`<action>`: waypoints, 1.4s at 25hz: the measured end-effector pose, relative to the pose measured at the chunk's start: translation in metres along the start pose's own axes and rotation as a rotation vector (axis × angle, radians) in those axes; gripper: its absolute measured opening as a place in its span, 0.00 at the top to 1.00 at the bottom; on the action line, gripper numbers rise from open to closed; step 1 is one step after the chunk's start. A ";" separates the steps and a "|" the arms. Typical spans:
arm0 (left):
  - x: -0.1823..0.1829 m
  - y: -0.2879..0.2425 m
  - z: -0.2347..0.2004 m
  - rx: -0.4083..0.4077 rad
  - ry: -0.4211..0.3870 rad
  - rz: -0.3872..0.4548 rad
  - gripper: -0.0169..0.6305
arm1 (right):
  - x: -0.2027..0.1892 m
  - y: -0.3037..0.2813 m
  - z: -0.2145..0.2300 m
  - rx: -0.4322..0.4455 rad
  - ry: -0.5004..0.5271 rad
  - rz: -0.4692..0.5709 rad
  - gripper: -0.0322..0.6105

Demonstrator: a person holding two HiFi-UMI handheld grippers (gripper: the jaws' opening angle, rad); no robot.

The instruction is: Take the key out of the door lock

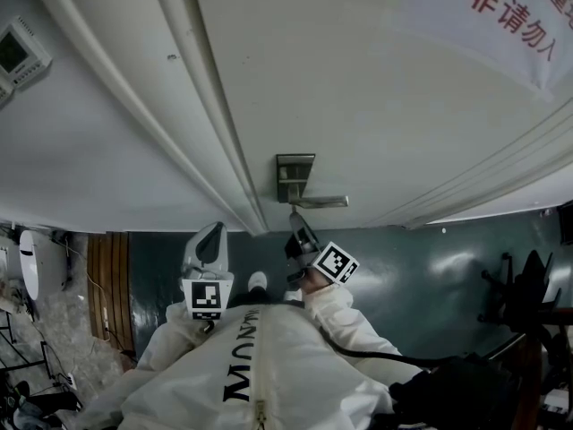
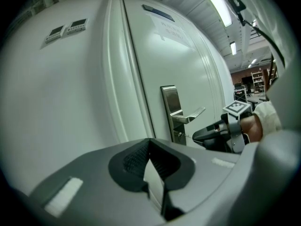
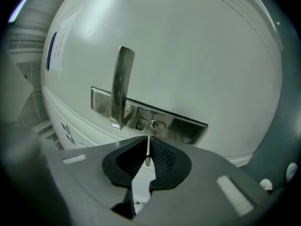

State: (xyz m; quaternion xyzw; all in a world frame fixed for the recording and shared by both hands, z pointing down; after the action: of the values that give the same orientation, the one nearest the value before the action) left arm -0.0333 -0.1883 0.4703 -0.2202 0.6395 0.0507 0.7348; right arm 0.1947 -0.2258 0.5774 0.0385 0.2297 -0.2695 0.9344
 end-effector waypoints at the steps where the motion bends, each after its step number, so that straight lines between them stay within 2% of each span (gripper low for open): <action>1: 0.000 -0.001 0.000 -0.002 0.000 -0.002 0.97 | 0.001 0.002 -0.001 -0.015 0.032 -0.011 0.91; 6: 0.000 -0.005 0.002 -0.009 0.012 -0.004 0.97 | 0.007 0.008 -0.015 -0.041 0.261 -0.082 0.91; 12: 0.001 -0.011 0.006 -0.020 0.013 0.006 0.97 | 0.008 0.018 -0.037 -0.126 0.674 -0.202 0.91; 16: 0.001 -0.015 0.009 -0.024 0.018 -0.002 0.97 | 0.012 0.020 -0.051 -0.167 0.908 -0.223 0.91; 21: 0.001 -0.020 0.013 -0.025 0.019 -0.004 0.97 | 0.015 0.027 -0.068 -0.185 1.121 -0.230 0.91; 25: 0.002 -0.017 0.016 -0.006 0.022 -0.002 0.97 | 0.014 0.031 -0.074 -0.160 1.191 -0.229 0.91; 35: -0.005 0.017 0.027 0.093 0.012 -0.034 0.97 | 0.022 0.044 -0.083 -0.095 1.168 -0.174 0.91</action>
State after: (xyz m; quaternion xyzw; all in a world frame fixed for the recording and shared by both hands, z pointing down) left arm -0.0154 -0.1615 0.4726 -0.1969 0.6418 0.0074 0.7411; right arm 0.1999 -0.1827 0.4911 0.1196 0.7200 -0.2687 0.6286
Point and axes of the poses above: the fingertips, and each gripper's own axes: y backward along the fingers, z to its right, x out of its top, the point moved 7 cm from there along y, backward along the fingers, and after that the axes turned 10 degrees about y, right-handed, at the moved point
